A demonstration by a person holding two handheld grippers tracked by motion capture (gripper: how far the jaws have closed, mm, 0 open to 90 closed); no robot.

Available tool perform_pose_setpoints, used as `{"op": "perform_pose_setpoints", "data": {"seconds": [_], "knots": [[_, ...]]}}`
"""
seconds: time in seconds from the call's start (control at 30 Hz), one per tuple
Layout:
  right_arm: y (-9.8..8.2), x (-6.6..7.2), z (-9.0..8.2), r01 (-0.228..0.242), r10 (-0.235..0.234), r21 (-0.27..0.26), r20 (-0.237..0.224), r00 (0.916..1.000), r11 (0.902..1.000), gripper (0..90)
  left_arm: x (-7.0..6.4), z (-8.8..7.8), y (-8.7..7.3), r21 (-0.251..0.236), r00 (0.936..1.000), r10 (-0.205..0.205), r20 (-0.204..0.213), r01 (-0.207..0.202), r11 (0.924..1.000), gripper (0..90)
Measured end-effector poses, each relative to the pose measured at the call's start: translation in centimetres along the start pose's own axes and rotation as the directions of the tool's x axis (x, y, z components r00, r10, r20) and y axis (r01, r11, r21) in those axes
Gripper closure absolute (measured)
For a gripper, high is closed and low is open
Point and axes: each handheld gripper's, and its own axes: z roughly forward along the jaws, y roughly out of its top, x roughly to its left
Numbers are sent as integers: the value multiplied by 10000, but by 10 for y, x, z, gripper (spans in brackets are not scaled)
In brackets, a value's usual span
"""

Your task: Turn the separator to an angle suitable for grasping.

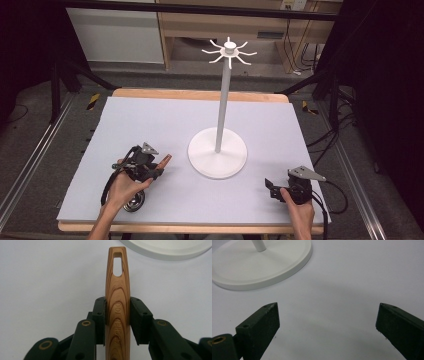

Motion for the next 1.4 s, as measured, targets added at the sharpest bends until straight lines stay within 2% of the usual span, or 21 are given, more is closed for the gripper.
{"op": "perform_pose_setpoints", "data": {"seconds": [0.13,0.47,0.57,0.6,0.67,0.77,0.8,0.83,0.9,0.93,1.0,1.03,1.07,1.1,1.13,1.17,1.2,1.23,1.27,1.3,1.4], "knots": [[0,-1,0,77,-77,-29,43,10000,10000,56,2,-12,-1,-527,9999,-140,54,143,9985,673],[0,-1,0,111,-110,-52,39,9999,9999,57,0,-37,-1,-1397,10000,-27,30,31,9902,673],[0,-1,0,115,-115,-52,35,9999,9999,56,-2,-44,-1,-1898,10000,-83,45,90,9818,673],[0,0,0,52,-52,-27,11,10000,10000,56,-2,-44,-1,-1898,10000,-83,45,90,9818,673],[0,0,0,39,-39,-26,-2,10000,10000,57,-1,-47,-2,-2236,9997,-174,185,211,9745,673],[0,-1,0,96,-96,-49,32,9999,9999,56,-1,-54,-3,-2929,9993,-354,118,373,9554,673],[0,-1,0,106,-106,-68,39,9999,9999,57,-1,-54,-3,-2929,9993,-354,118,373,9554,673],[0,0,-1,3,-3,-63,41,10000,10000,56,-1,-57,-4,-3267,9990,-430,110,442,9441,672],[0,0,-1,-36,37,-69,54,10000,10000,57,-1,-61,-5,-3639,9987,-501,74,493,9301,673],[0,-1,-1,3,-3,-78,59,10000,10000,56,-1,-61,-5,-3639,9987,-501,74,493,9301,673],[0,0,0,-33,33,-33,41,10000,10000,56,-2,-66,-6,-4112,9980,-636,36,595,9096,673],[0,0,0,25,-25,-41,45,10000,10000,57,-2,-67,-6,-4233,9978,-655,49,614,9039,672],[0,0,0,25,-25,-41,45,10000,10000,57,-2,-67,-6,-4233,9978,-655,49,614,9039,673],[0,0,-1,61,-61,-55,71,10000,10000,57,-2,-70,-7,-4416,9975,-701,77,663,8948,673],[1,0,-1,13,-13,-51,59,10000,10000,57,-3,-71,-7,-4512,9973,-726,92,690,8897,672],[1,0,-1,9,-9,-61,52,10000,10000,56,-3,-74,-7,-4741,9970,-768,116,731,8775,672],[1,0,-1,9,-9,-61,52,10000,10000,56,-3,-74,-7,-4741,9970,-768,116,731,8775,672],[0,0,0,47,-46,-48,75,10000,10000,57,-4,-77,-8,-4992,9968,-801,83,735,8634,672],[0,0,0,47,-46,-48,75,10000,10000,57,-4,-77,-8,-4992,9968,-801,83,735,8634,672],[0,0,0,48,-48,-38,49,10000,10000,56,-4,-80,-8,-5203,9963,-851,94,776,8505,672],[0,0,0,58,-58,-36,48,10000,10000,57,-4,-83,-9,-5515,9959,-898,120,815,8302,672]]}}
